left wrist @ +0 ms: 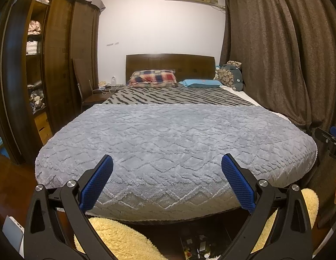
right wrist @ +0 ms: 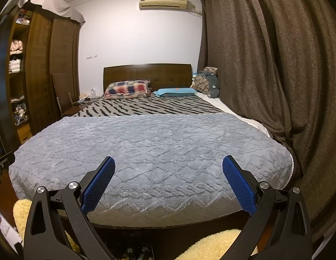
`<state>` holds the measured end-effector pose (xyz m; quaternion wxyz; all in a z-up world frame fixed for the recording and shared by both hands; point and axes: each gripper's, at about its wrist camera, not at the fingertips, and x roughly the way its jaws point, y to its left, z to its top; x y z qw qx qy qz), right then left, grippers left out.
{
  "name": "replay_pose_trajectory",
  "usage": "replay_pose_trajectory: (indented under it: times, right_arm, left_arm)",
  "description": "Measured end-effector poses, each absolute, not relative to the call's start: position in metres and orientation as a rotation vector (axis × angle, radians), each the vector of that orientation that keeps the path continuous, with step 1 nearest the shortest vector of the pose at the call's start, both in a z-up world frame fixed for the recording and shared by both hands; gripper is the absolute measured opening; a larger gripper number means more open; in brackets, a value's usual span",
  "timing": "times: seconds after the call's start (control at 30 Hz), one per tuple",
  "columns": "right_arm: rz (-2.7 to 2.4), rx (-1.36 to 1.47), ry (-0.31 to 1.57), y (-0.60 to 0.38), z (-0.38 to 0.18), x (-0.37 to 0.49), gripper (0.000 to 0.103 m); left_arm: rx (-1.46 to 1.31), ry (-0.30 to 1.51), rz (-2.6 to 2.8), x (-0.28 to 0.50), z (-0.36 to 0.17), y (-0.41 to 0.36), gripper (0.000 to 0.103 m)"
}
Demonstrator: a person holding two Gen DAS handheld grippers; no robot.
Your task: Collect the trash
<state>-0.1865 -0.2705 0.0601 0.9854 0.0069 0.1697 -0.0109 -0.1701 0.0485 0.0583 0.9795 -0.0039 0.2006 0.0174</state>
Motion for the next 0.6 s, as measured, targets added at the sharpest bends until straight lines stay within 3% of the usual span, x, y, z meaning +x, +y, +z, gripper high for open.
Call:
replay_pose_trajectory:
  times: [0.6]
  right_arm:
    - [-0.021,0.013,0.343,-0.2713,0.0593,-0.1873,0.1]
  left_arm:
    - [-0.016,0.397,0.018,-0.1724,0.0584,0.0444,0.095]
